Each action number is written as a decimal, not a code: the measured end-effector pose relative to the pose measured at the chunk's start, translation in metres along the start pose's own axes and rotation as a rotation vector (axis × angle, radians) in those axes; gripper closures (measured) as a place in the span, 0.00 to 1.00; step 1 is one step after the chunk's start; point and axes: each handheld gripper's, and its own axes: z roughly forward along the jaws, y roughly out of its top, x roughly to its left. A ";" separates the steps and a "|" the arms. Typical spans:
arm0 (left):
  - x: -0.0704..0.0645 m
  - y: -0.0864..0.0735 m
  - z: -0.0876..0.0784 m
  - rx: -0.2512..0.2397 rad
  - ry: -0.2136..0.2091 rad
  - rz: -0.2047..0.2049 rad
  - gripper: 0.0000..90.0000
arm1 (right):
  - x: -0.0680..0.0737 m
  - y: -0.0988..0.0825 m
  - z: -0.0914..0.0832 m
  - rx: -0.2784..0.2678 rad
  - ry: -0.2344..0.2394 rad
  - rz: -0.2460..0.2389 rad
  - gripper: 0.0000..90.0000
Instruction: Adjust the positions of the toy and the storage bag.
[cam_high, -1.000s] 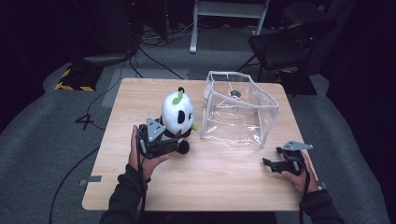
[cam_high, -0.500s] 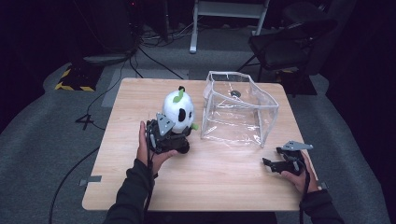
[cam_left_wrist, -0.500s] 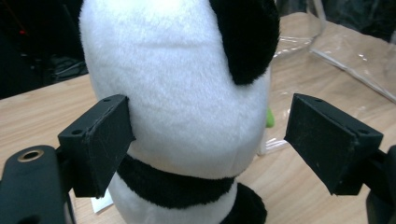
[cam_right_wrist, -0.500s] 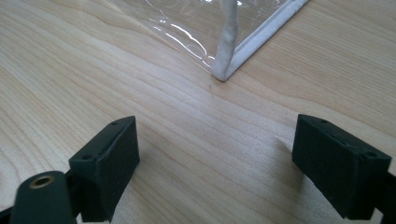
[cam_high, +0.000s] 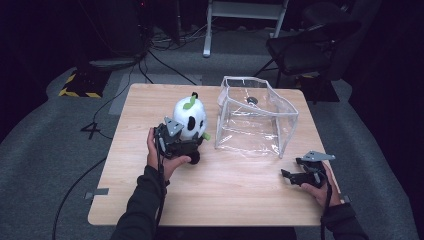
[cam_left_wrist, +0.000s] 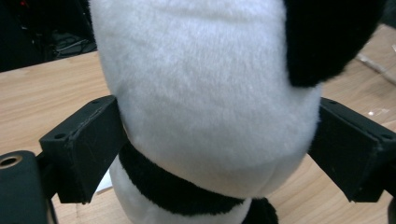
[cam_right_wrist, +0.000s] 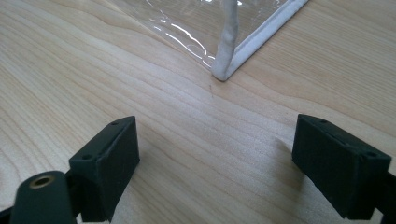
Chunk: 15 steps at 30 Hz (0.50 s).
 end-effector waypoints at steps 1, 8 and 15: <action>0.000 0.001 0.002 0.002 0.005 0.002 0.07 | 0.000 0.000 0.000 0.000 0.000 0.000 0.16; 0.006 0.004 0.011 0.018 0.003 0.006 0.06 | 0.000 0.000 0.000 0.000 0.000 0.000 0.16; 0.017 0.006 0.015 0.008 0.034 0.042 0.26 | 0.000 0.000 0.000 0.001 0.001 0.000 0.16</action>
